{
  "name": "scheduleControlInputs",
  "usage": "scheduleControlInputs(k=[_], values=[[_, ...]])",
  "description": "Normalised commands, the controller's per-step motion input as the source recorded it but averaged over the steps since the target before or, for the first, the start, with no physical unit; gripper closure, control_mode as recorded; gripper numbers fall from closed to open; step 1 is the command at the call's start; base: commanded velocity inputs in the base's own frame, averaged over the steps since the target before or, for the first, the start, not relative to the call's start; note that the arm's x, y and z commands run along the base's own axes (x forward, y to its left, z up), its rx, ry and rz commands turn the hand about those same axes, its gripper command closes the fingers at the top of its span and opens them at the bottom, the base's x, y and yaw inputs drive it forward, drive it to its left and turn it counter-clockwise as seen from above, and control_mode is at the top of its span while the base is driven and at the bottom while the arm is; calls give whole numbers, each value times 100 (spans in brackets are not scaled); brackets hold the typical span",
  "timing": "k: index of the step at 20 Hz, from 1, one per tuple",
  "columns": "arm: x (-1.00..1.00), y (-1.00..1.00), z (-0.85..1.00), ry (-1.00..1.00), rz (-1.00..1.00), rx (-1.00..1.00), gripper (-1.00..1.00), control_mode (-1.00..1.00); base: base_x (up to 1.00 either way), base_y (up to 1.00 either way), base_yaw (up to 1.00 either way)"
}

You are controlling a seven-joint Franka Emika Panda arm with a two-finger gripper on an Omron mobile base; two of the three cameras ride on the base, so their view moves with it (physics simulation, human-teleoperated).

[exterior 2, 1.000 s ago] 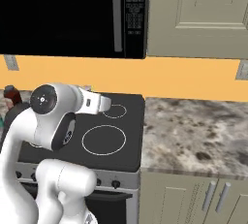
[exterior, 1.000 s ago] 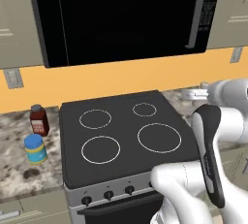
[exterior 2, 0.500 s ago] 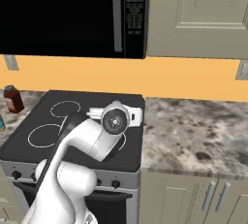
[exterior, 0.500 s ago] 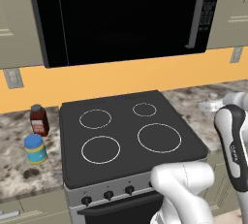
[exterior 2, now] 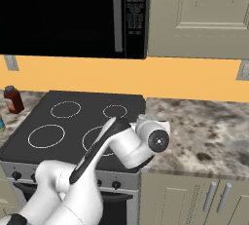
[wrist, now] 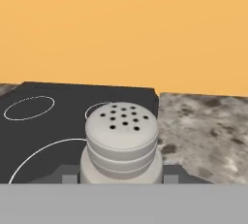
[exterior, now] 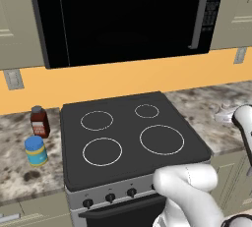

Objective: Collect the paprika, mayonnaise, and shaker from the cabinet and place them next to the stove.

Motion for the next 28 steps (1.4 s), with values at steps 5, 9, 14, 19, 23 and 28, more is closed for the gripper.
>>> scheduleControlInputs(k=[5,9,14,19,23,28], values=[[41,-35,-63,0,19,0,100,-100,0,0,0],[41,-27,-72,0,19,0,100,-100,0,0,0],[33,-13,-55,0,18,0,100,-100,0,0,0],[33,0,-49,0,14,0,100,-100,0,0,0],[32,0,-49,0,12,0,100,-100,0,0,0],[30,0,-53,0,12,0,100,-100,0,0,0]])
